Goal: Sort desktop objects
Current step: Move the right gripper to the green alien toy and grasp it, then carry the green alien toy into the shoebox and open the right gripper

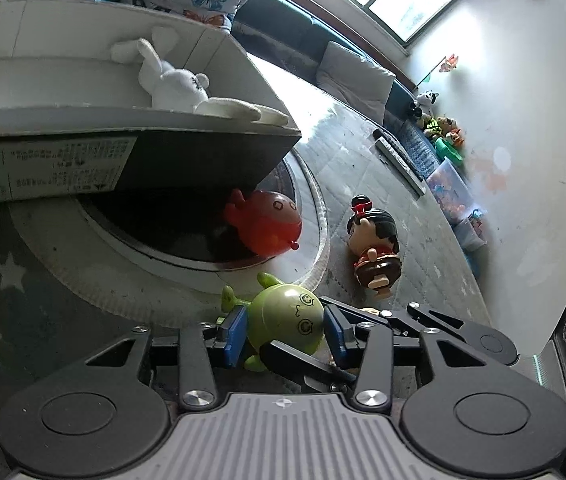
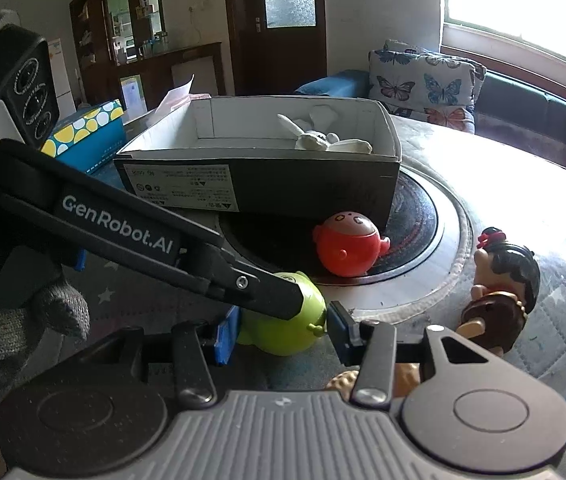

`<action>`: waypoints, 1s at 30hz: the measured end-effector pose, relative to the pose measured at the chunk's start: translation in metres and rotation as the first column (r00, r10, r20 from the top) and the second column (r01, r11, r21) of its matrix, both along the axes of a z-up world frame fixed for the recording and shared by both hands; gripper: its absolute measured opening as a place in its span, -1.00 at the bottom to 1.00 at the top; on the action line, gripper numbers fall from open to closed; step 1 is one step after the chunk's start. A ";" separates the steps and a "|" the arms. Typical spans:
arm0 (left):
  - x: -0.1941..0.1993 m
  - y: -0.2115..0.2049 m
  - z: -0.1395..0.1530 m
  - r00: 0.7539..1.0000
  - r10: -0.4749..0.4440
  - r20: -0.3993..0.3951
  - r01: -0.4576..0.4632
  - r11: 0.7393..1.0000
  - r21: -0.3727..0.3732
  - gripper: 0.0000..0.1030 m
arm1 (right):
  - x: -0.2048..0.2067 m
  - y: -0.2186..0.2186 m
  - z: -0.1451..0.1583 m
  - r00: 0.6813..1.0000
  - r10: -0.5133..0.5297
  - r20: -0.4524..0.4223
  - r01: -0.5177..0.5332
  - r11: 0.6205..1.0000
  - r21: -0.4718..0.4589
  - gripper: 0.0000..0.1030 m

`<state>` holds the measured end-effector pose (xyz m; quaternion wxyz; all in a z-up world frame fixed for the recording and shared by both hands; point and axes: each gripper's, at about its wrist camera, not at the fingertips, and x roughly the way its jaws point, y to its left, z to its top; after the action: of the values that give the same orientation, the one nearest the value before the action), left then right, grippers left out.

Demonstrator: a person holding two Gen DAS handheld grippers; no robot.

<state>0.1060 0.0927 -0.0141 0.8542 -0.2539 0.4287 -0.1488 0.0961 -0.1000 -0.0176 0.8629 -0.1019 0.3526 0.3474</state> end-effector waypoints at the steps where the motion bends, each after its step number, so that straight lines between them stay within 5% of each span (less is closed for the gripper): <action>1: 0.000 0.000 -0.001 1.000 0.000 -0.002 0.000 1.000 -0.006 -0.12 | 0.000 0.000 0.000 1.000 0.001 0.002 -0.001 1.000 -0.003 -0.07; 7: -0.006 0.000 0.006 1.000 -0.001 0.016 0.001 1.000 0.004 -0.13 | -0.006 0.003 0.004 1.000 0.012 0.023 -0.012 1.000 -0.021 -0.08; 20: 0.004 0.050 0.088 0.972 0.124 0.198 -0.139 0.988 0.063 -0.13 | 0.021 0.053 0.072 0.966 0.138 0.217 -0.146 0.989 0.020 -0.08; 30: 0.079 0.111 0.071 0.972 0.221 0.075 -0.226 0.971 0.073 -0.14 | 0.107 0.116 0.058 0.972 0.205 0.114 -0.209 0.977 0.029 -0.08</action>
<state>0.1854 0.2040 0.0567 0.8889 -0.2607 0.3742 -0.0427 0.2029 0.0160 0.0408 0.8420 -0.1397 0.2846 0.4365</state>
